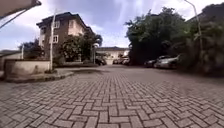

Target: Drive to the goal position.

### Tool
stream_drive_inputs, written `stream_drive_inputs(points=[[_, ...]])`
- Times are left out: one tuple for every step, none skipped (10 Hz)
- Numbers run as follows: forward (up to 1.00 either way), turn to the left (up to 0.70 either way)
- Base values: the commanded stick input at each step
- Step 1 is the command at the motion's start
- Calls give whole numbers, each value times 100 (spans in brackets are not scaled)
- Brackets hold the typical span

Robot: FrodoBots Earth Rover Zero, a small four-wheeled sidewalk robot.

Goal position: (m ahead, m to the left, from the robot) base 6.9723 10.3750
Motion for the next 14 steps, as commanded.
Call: stream_drive_inputs(points=[[69, -2], [69, -15], [69, -28], [69, -12], [69, 3], [69, 3], [69, 3], [69, 3], [69, 3], [69, 3], [69, 3], [69, 3], [69, 3], [69, 3]])
